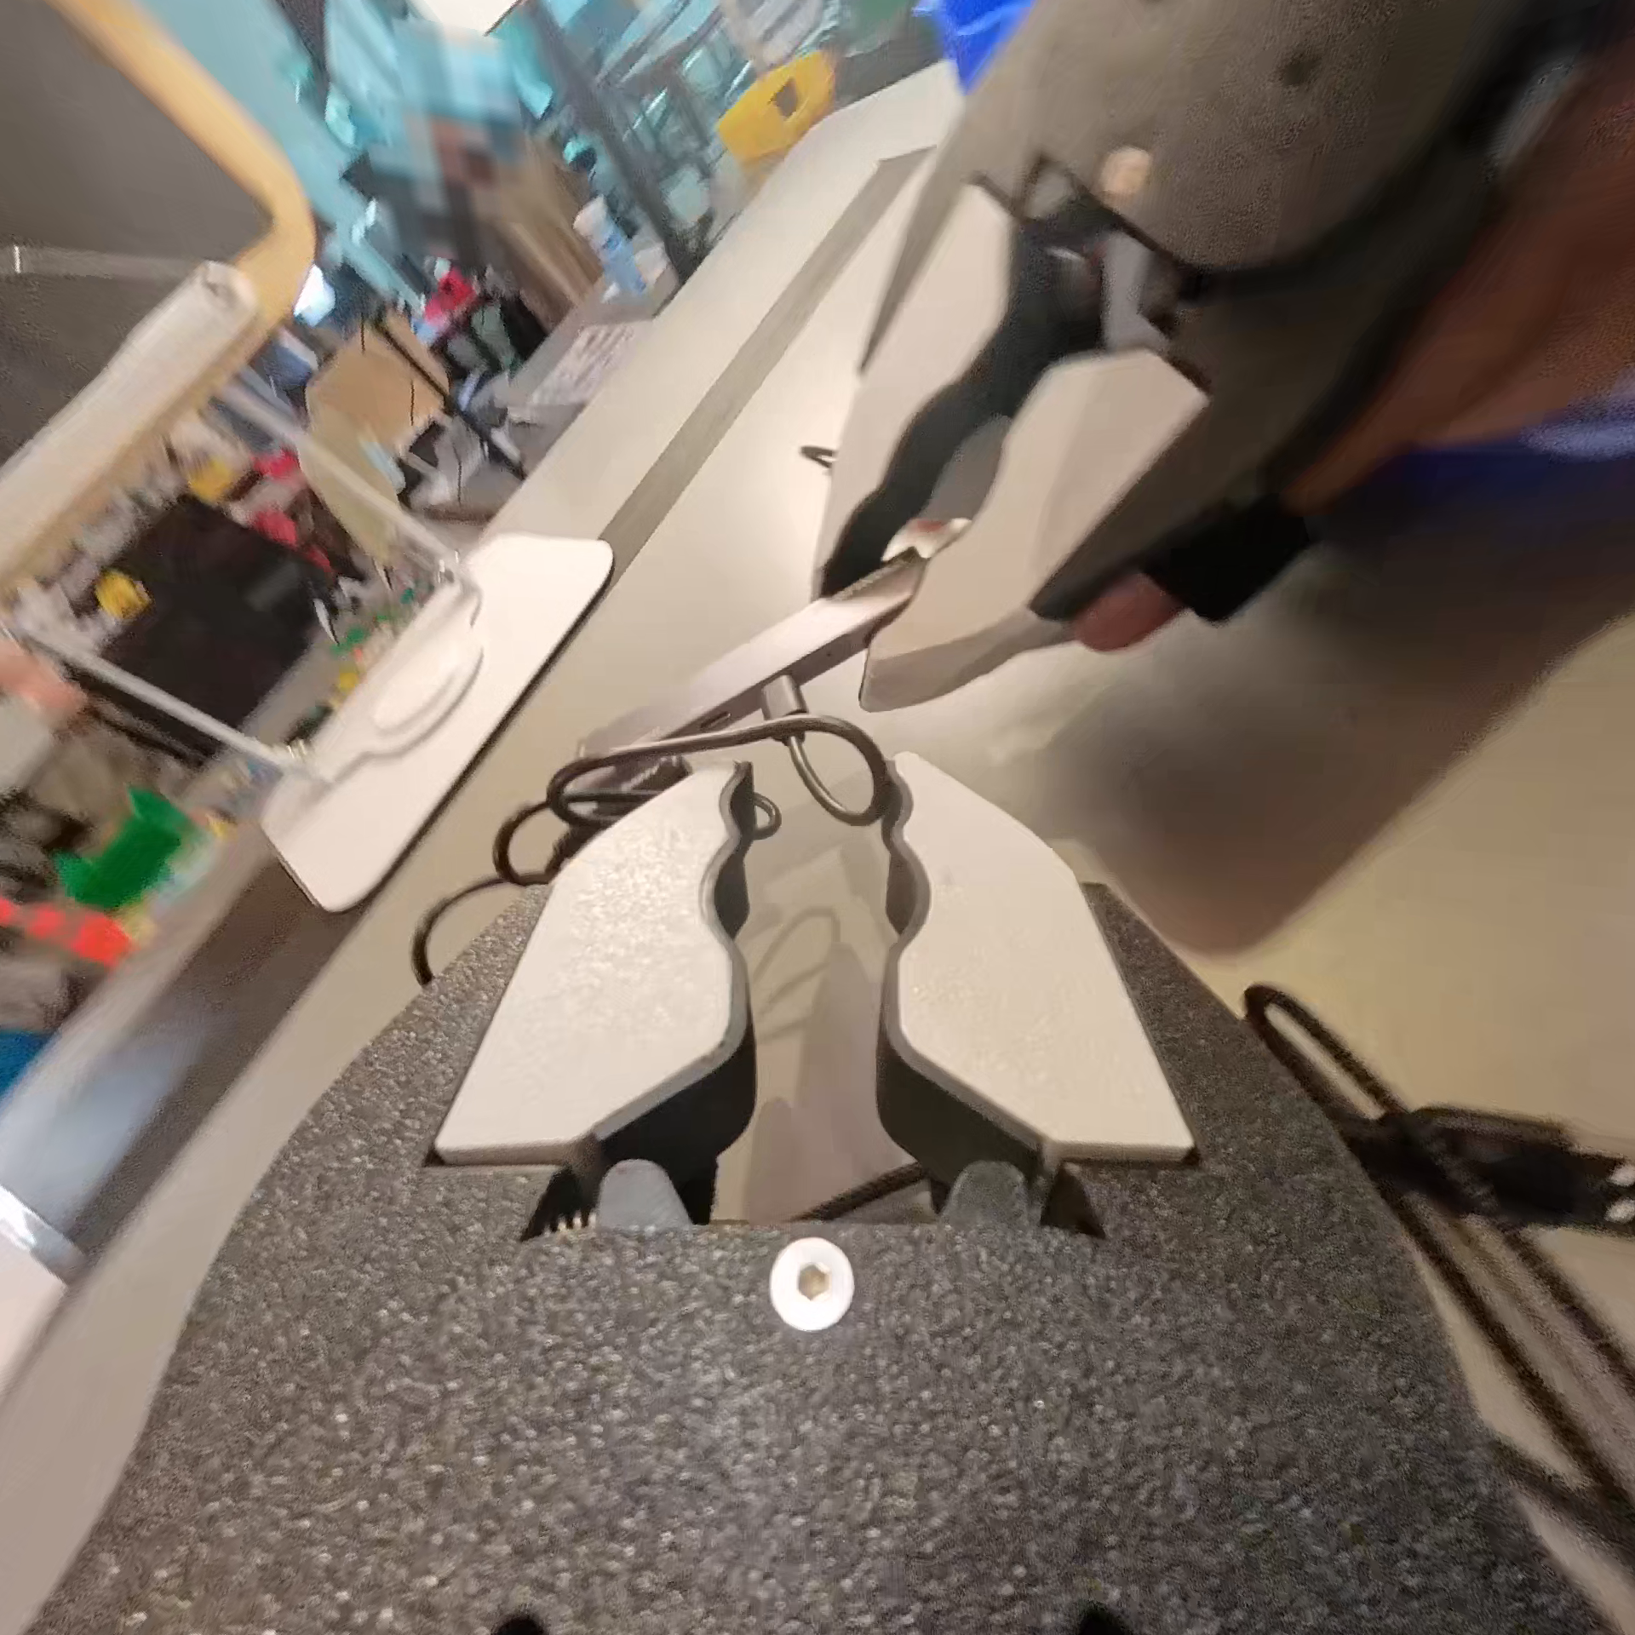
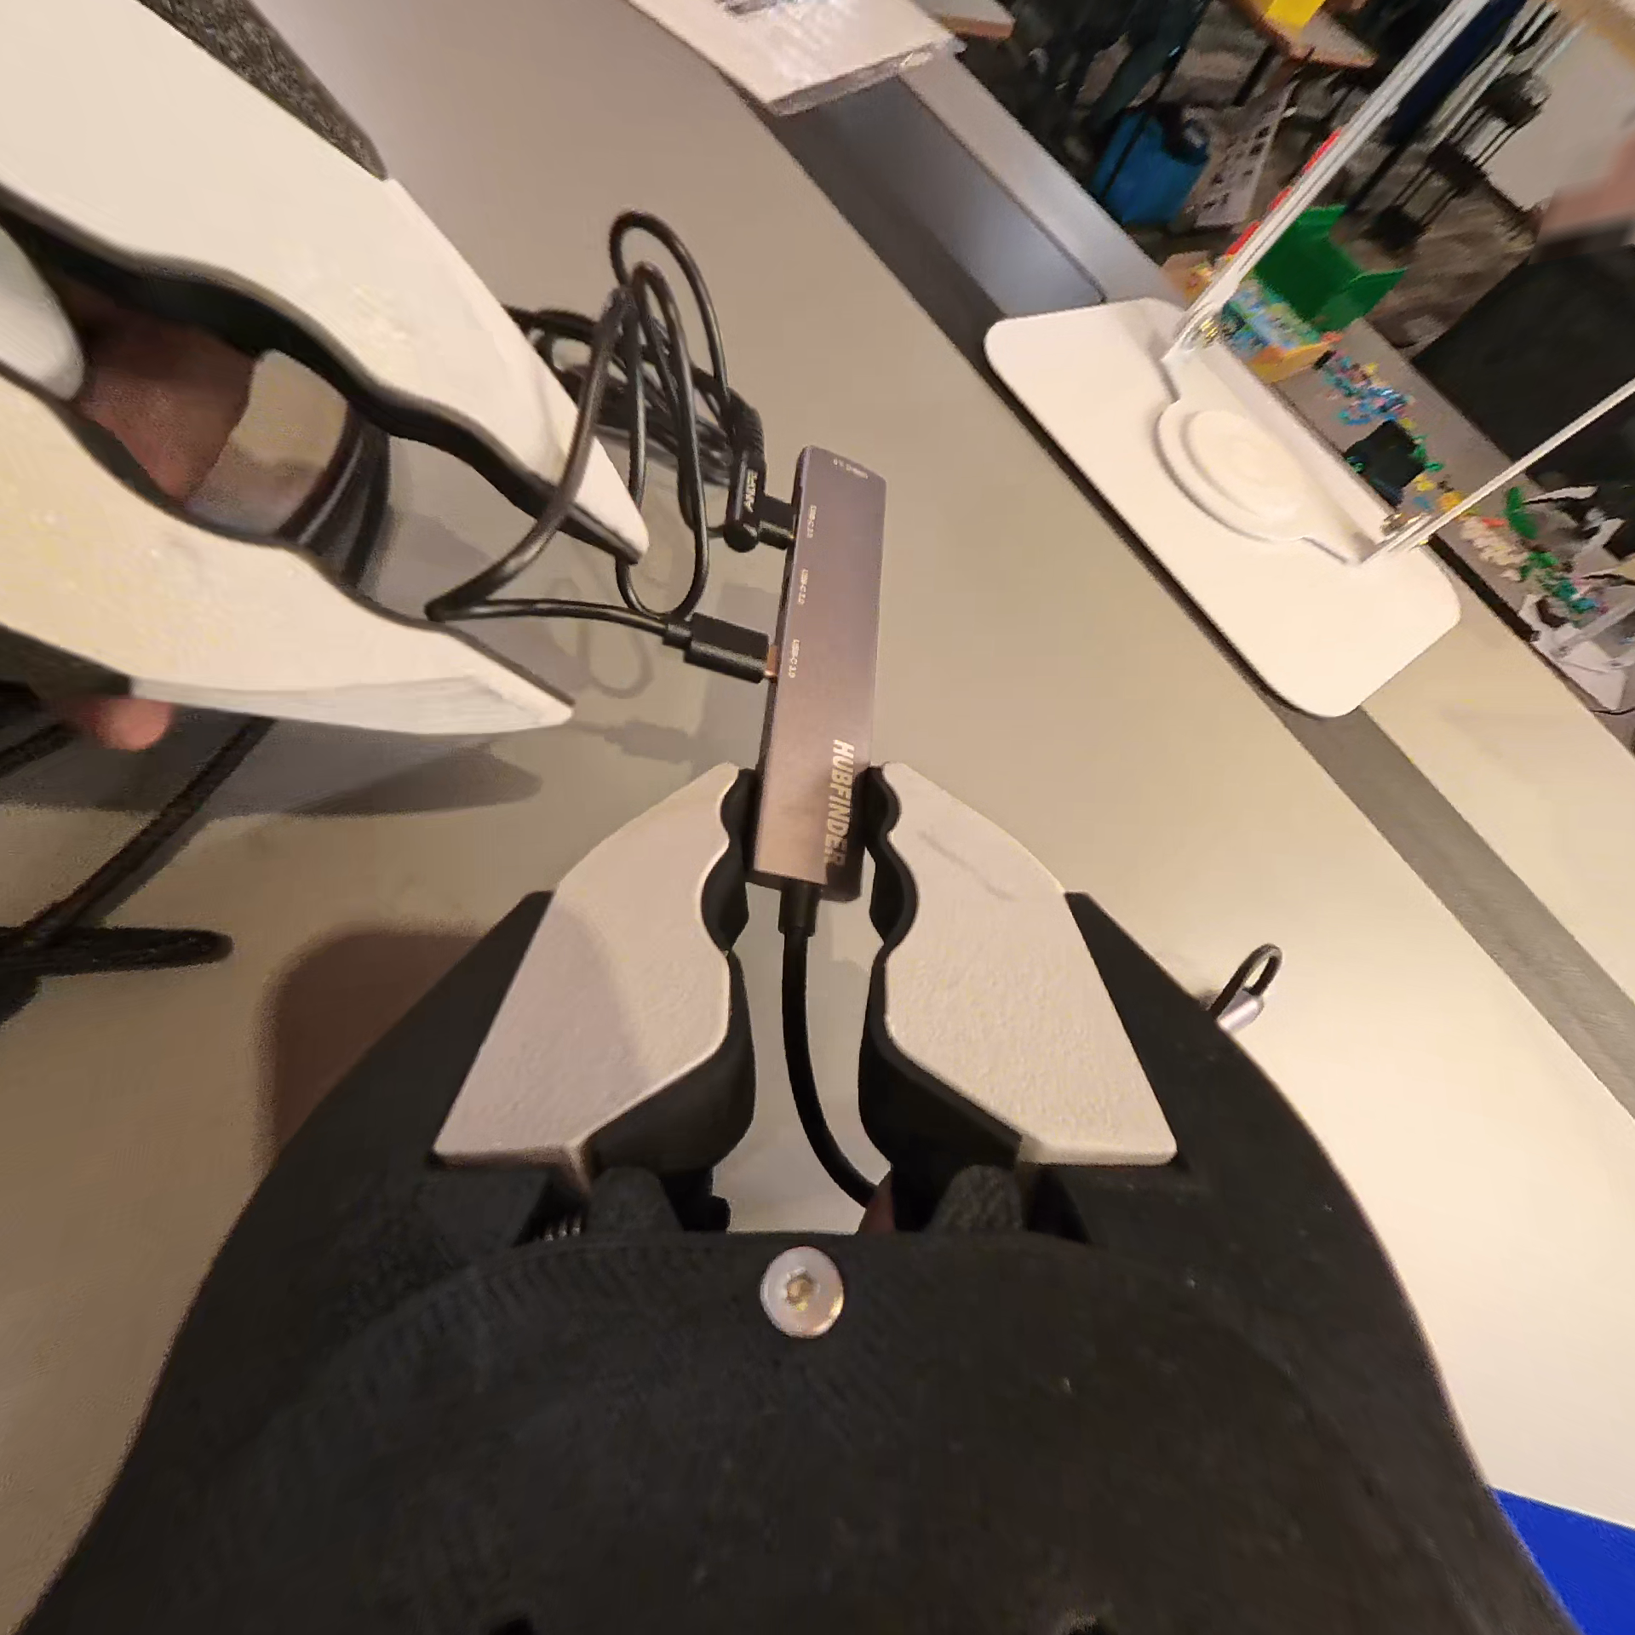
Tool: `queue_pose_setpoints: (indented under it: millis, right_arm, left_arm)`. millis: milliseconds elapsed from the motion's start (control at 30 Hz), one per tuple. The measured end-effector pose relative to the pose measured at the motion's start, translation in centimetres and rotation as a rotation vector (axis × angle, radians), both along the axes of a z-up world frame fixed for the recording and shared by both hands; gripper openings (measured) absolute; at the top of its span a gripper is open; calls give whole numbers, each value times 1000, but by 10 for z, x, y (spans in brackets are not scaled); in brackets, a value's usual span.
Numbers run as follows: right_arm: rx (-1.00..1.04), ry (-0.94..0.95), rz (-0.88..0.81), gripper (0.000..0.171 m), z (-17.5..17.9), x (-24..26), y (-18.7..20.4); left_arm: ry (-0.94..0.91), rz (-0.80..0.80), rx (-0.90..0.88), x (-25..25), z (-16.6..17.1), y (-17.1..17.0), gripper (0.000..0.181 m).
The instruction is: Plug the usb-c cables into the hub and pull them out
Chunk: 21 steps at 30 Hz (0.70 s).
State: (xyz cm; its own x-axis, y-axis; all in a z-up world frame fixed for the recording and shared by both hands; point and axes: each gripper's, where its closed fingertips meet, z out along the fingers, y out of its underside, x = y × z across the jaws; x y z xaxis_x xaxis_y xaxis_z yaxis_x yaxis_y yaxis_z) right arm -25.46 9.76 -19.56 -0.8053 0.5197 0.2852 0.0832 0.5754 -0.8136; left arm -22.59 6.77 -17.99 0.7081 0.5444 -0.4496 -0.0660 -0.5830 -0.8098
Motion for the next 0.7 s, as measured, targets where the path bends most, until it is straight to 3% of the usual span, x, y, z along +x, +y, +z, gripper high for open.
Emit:
queue_pose_setpoints:
  millis: [167, 700]
  right_arm:
    - [-43, 39, -13, 23, 9, 1, -7]
    - [-157, -15, 15, 24, 14, 6, -18]
  left_arm:
    - [-147, 87, 199, -3, 6, 1, 27]
    - [-157, 178, 318, -7, 14, -7, 9]
